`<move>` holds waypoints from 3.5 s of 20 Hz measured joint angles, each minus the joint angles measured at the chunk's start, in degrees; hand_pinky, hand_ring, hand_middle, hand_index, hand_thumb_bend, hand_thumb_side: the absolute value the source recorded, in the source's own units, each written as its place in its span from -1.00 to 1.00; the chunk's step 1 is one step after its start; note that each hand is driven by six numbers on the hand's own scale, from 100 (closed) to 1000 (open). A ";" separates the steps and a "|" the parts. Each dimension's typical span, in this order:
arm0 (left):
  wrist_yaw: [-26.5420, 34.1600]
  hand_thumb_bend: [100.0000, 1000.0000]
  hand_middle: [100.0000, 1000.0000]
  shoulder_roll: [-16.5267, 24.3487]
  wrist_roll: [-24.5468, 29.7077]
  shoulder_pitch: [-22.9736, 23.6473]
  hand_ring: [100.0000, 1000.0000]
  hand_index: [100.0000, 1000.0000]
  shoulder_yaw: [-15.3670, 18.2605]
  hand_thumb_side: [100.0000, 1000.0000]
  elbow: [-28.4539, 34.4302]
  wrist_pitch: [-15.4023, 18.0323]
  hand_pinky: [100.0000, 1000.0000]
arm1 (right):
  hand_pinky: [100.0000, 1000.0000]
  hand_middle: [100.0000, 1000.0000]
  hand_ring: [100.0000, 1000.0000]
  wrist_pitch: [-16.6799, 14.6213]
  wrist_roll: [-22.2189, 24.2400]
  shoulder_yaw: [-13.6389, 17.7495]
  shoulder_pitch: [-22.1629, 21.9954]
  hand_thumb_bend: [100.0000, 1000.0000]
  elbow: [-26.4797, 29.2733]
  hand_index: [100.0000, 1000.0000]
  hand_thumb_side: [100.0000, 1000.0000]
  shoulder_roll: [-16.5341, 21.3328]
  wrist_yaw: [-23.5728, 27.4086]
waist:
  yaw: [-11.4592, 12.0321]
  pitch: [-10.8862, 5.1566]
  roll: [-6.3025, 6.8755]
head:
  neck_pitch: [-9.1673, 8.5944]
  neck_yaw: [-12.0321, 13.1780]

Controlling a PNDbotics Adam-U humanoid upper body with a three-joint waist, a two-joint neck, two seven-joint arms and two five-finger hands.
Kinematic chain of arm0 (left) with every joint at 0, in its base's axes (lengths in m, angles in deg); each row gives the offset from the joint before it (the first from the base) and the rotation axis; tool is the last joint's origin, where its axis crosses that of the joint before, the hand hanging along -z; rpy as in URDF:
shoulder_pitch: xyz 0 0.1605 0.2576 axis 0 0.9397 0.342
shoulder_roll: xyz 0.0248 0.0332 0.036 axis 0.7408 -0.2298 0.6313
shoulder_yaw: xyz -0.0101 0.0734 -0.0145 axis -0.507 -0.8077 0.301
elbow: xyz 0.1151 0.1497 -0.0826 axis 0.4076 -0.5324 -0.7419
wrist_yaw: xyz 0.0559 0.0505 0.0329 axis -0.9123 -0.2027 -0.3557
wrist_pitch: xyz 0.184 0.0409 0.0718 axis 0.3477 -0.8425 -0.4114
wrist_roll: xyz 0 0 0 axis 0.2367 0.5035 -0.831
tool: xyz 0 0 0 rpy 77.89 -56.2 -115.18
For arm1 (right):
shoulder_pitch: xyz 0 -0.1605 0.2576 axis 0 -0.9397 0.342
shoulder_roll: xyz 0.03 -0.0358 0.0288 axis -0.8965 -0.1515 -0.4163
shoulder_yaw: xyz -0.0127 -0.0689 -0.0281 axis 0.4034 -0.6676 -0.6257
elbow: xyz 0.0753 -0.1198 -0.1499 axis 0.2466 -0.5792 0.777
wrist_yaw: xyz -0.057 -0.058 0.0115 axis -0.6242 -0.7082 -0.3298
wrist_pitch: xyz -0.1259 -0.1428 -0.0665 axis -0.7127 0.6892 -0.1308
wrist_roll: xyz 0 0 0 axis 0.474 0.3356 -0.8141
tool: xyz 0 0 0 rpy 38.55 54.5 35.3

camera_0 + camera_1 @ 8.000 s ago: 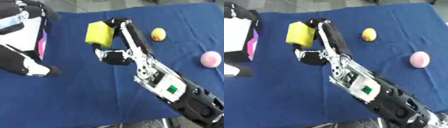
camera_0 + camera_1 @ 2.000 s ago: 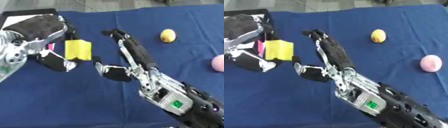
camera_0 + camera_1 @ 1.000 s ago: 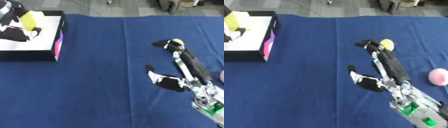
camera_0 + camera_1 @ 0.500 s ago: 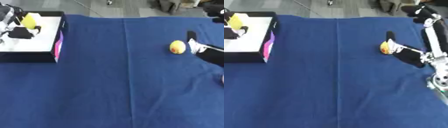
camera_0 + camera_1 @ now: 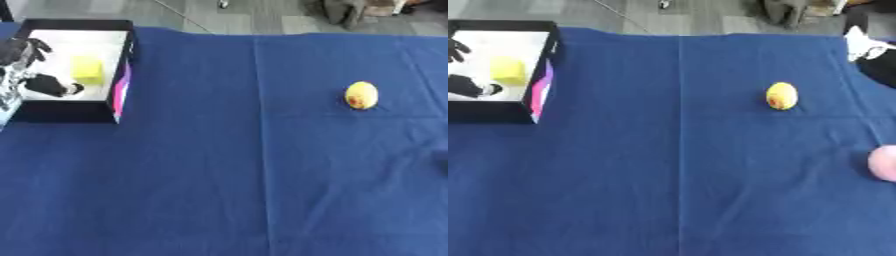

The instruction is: Pick up the objects with one hand, pass them to the other hand, and then place them into the box on the other side of the table.

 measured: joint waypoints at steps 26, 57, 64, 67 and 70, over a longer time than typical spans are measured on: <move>41.85 0.50 0.31 6.27 -28.94 12.19 0.48 0.71 3.73 -0.08 51.02 -5.12 0.56 | 0.69 0.69 0.76 23.75 23.22 6.85 -12.06 -0.26 0.09 0.73 -0.60 11.23 0.80 | 1.91 -0.02 0.70 | 1.01 -11.63; 47.49 0.54 0.29 4.37 -26.18 18.50 0.46 0.68 4.12 -0.09 57.56 11.69 0.55 | 0.73 0.65 0.72 33.78 49.46 10.31 -22.56 -0.26 -5.20 0.65 -1.00 12.46 -13.88 | 4.48 0.73 1.92 | -0.03 -17.84; 46.85 0.53 0.28 3.89 -25.92 18.45 0.46 0.67 4.10 -0.08 57.58 12.65 0.56 | 0.72 0.62 0.68 33.88 49.33 10.27 -22.87 -0.29 -9.77 0.64 -1.00 10.76 -16.22 | 5.46 1.15 2.45 | -0.53 -18.51; 46.64 0.53 0.28 3.86 -25.97 18.43 0.46 0.67 4.10 -0.08 57.64 12.97 0.56 | 0.70 0.61 0.66 34.10 48.86 10.26 -22.87 -0.27 -11.74 0.64 -1.00 10.10 -17.19 | 5.78 1.34 2.72 | -0.56 -18.82; 46.31 0.52 0.28 3.64 -26.07 18.36 0.46 0.67 4.10 -0.07 57.67 13.26 0.56 | 0.69 0.58 0.63 34.21 47.76 10.25 -22.87 -0.33 -13.28 0.63 -1.00 9.41 -17.60 | 6.09 1.47 2.78 | -0.69 -19.00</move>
